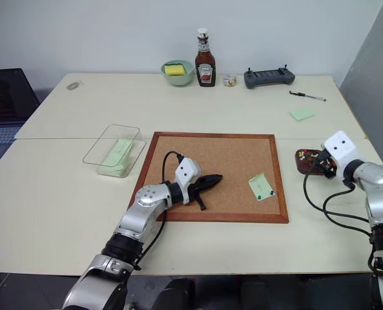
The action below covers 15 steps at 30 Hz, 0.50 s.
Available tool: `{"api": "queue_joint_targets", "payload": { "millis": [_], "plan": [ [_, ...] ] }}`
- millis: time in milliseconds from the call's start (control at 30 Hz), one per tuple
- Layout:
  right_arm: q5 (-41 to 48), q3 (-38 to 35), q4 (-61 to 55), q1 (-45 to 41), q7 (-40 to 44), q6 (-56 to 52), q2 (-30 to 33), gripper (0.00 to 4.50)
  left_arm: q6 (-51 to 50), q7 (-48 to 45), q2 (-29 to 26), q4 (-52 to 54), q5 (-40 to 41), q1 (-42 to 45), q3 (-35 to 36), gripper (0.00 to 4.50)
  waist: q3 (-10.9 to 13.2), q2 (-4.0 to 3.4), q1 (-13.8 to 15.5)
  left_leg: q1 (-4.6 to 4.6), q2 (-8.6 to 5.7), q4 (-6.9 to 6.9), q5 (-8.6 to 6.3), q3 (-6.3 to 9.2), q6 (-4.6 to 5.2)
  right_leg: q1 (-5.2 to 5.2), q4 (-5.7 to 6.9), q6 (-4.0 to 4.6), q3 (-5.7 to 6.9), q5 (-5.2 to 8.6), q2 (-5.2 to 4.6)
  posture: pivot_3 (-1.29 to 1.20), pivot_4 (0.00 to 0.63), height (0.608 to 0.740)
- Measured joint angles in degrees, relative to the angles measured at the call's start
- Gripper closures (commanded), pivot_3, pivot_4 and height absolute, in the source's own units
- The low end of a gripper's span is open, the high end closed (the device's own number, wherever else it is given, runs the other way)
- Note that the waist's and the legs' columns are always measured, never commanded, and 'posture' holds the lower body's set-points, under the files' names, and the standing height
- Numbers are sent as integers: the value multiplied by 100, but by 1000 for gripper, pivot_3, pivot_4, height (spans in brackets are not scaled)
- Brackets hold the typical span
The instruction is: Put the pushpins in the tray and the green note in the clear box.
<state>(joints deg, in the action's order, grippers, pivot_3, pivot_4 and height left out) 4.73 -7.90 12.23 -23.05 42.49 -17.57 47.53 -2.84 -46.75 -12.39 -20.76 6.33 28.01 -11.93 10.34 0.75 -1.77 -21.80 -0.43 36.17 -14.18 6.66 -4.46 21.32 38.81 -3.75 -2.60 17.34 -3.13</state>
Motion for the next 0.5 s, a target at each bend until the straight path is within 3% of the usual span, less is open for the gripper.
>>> {"api": "queue_joint_targets", "payload": {
  "millis": [233,500],
  "plan": [
    [1197,-199,-1651,1119,904,-1052,24,1176,46,-25,-17,-37,0,10,2,4500,-1,-1,-8,2,1,1,0,0,0,-3,0,-1,0,0,1,0,150,740],
    [1388,413,-2266,1287,872,-1403,-345,1176,77,-31,-15,-57,0,19,-14,4500,-1,-1,-2,1,0,1,0,1,0,-2,-3,-2,1,1,1,0,150,740]
  ]
}}
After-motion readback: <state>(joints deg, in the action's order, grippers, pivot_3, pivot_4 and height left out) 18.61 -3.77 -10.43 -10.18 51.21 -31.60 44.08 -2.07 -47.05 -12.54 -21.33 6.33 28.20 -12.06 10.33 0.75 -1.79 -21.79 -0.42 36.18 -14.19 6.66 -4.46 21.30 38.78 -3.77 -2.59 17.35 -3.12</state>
